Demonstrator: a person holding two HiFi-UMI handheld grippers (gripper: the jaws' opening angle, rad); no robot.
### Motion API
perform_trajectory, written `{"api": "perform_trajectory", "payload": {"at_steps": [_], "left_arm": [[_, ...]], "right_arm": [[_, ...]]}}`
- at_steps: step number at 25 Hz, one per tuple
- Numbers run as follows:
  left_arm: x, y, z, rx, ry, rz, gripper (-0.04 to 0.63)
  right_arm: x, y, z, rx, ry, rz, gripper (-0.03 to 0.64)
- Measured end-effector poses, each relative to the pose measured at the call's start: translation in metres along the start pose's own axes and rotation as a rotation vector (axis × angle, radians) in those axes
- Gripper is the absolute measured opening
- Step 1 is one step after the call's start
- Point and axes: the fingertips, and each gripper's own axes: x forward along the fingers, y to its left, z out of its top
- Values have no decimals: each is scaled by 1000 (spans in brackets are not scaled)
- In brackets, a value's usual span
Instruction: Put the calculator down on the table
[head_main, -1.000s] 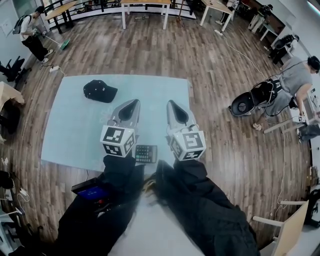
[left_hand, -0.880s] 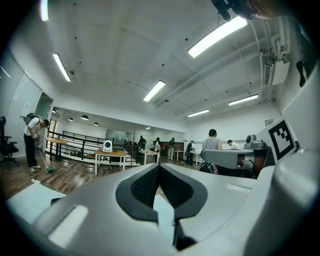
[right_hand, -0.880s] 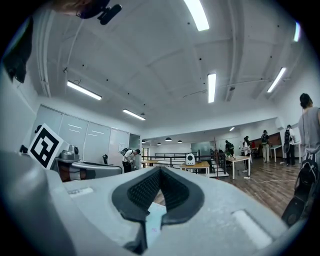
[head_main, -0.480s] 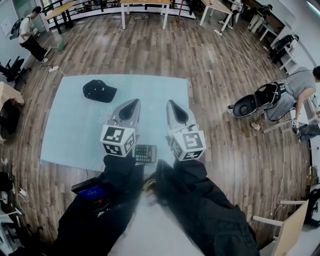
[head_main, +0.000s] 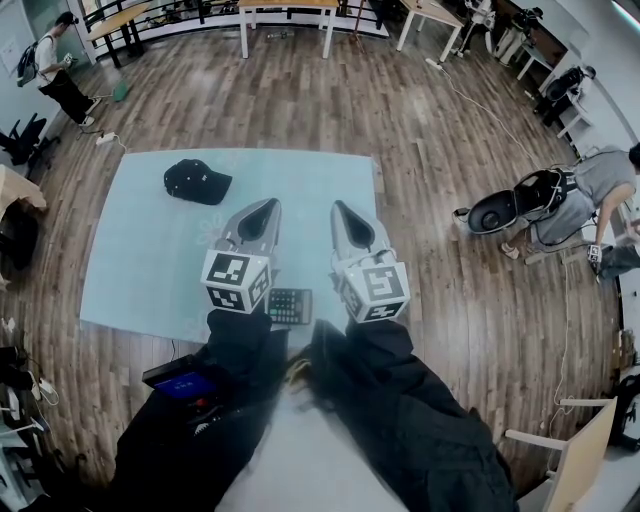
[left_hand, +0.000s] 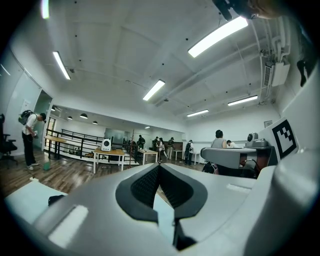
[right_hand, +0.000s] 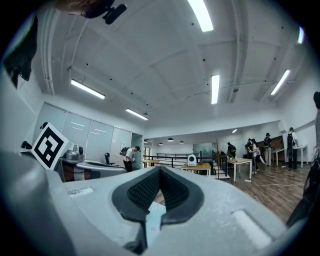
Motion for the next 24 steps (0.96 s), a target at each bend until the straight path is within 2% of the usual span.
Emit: {"api": "perform_trajectory", "payload": {"at_steps": [24], "left_arm": [[3,-4,-5,4,13,-15,-5]], "right_arm": [[-1,-2,-4,3,5,0,-2]]}}
